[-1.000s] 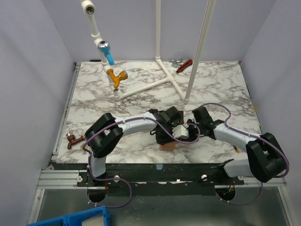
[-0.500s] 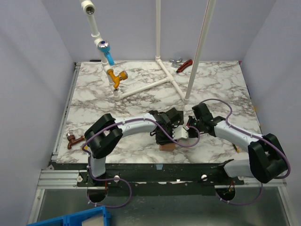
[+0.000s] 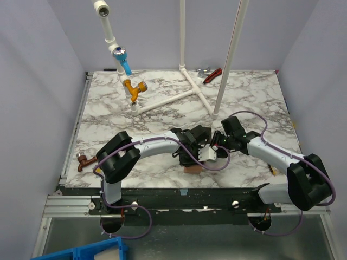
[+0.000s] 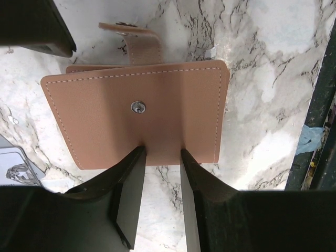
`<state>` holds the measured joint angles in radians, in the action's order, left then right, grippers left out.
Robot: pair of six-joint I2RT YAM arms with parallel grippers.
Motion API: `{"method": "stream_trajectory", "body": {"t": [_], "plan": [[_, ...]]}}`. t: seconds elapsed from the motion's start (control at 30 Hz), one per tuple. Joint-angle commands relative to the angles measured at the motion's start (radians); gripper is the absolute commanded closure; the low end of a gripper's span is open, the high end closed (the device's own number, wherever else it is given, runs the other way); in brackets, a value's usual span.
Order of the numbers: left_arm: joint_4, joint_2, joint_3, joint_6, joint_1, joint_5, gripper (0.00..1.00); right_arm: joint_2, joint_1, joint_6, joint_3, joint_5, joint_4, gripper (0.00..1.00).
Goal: Put the credit cards into the card holder
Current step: Close the card holder at the center of the board.
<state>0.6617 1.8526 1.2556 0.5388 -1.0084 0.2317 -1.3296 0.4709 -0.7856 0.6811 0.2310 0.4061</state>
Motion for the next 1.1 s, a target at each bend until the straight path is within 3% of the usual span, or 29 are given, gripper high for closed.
{"method": "stream_trajectory", "body": {"t": [0.0,0.3,0.4,0.53,0.73,1.07], "plan": [[-0.035,0.004,-0.044,0.025,-0.002,-0.041,0.66,-0.003,-0.002,-0.010,0.043,0.061,0.004,0.57],[-0.059,-0.023,-0.076,0.041,-0.007,-0.060,0.67,-0.031,-0.002,0.015,0.016,0.136,0.003,0.60],[-0.065,-0.033,-0.084,0.045,-0.013,-0.066,0.67,-0.047,-0.002,0.023,0.010,0.137,0.007,0.68],[-0.067,-0.052,-0.094,0.053,-0.021,-0.068,0.67,-0.059,-0.002,0.023,0.008,0.112,0.022,0.88],[-0.074,-0.094,-0.121,0.083,-0.031,-0.027,0.67,-0.067,-0.002,0.041,0.018,0.089,0.046,0.99],[-0.085,-0.091,-0.126,0.118,-0.054,0.003,0.66,-0.045,-0.002,0.035,0.033,0.129,0.043,0.99]]}}
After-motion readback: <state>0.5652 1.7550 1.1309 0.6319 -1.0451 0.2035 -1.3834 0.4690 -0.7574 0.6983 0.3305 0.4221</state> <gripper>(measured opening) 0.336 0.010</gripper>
